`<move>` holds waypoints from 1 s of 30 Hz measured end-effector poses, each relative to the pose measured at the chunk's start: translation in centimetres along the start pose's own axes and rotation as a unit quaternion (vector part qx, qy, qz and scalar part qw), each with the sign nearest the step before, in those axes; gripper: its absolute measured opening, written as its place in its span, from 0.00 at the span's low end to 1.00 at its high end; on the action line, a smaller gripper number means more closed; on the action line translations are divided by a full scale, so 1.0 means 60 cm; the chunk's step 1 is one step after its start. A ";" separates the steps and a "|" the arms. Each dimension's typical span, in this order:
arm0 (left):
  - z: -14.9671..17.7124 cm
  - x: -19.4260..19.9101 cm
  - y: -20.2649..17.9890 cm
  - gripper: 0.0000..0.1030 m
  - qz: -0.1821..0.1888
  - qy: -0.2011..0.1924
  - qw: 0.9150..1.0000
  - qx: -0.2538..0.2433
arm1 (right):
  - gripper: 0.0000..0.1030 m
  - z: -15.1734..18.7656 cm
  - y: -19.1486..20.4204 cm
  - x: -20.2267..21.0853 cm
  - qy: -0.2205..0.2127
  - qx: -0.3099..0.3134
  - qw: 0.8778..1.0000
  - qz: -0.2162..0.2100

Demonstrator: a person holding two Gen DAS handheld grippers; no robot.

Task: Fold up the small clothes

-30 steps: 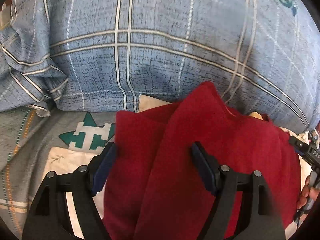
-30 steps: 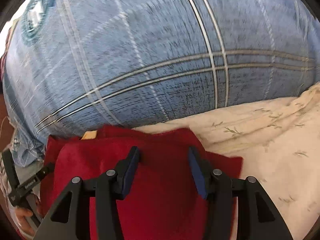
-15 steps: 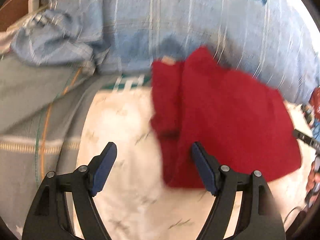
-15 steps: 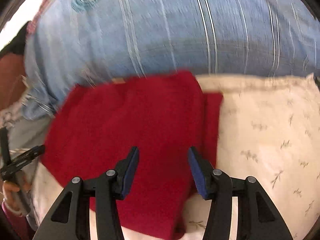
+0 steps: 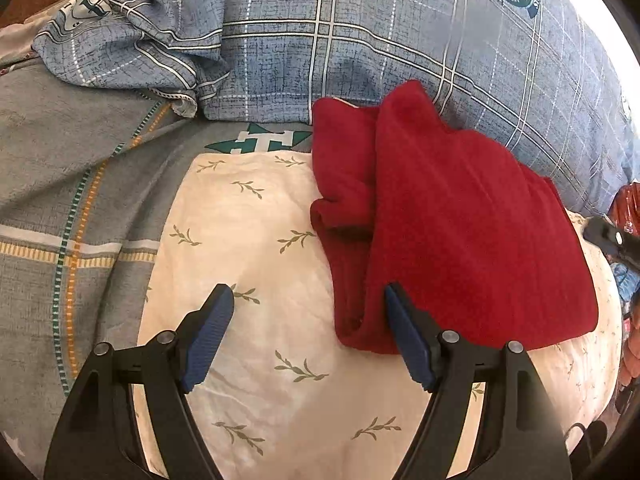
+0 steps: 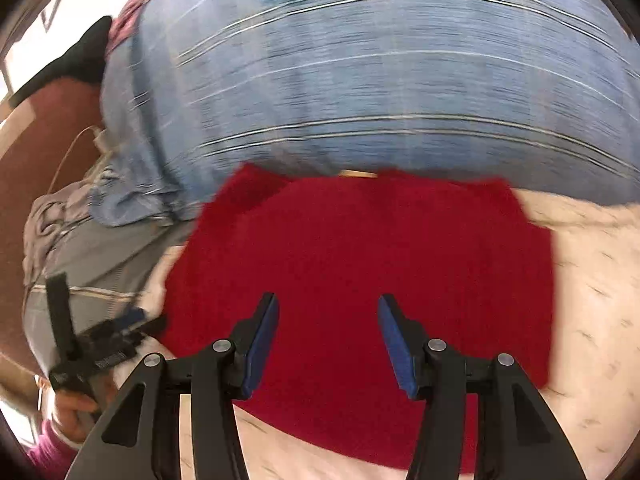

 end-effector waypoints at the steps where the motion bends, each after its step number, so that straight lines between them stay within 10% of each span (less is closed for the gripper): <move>1: -0.001 -0.003 0.003 0.75 0.001 -0.001 1.000 -0.001 | 0.53 -0.009 0.028 -0.012 0.000 0.005 1.000 -0.014; 9: -0.005 -0.019 0.013 0.77 0.009 0.003 1.000 -0.007 | 0.56 -0.074 0.213 -0.133 0.042 0.029 0.997 -0.054; 16: -0.009 -0.025 0.010 0.79 0.020 0.006 1.000 -0.003 | 0.66 -0.091 0.256 -0.243 0.089 0.019 0.996 -0.009; 21: -0.013 -0.021 0.008 0.79 0.032 0.005 0.999 0.009 | 0.10 -0.098 0.248 -0.257 0.067 0.043 0.997 0.010; 30: -0.018 -0.015 0.007 0.79 0.044 -0.012 0.999 0.025 | 0.00 -0.108 0.317 -0.242 0.050 0.104 0.993 -0.030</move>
Point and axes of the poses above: each gripper's, at about its wrist camera, not at the fingertips, and x roughly against the way its jaws point, y to its left, z to its underside, the point moved 6 cm from there along -x, roughly the way its jaws point, and after that the axes turned 10 degrees about z, right-handed, at the moved point
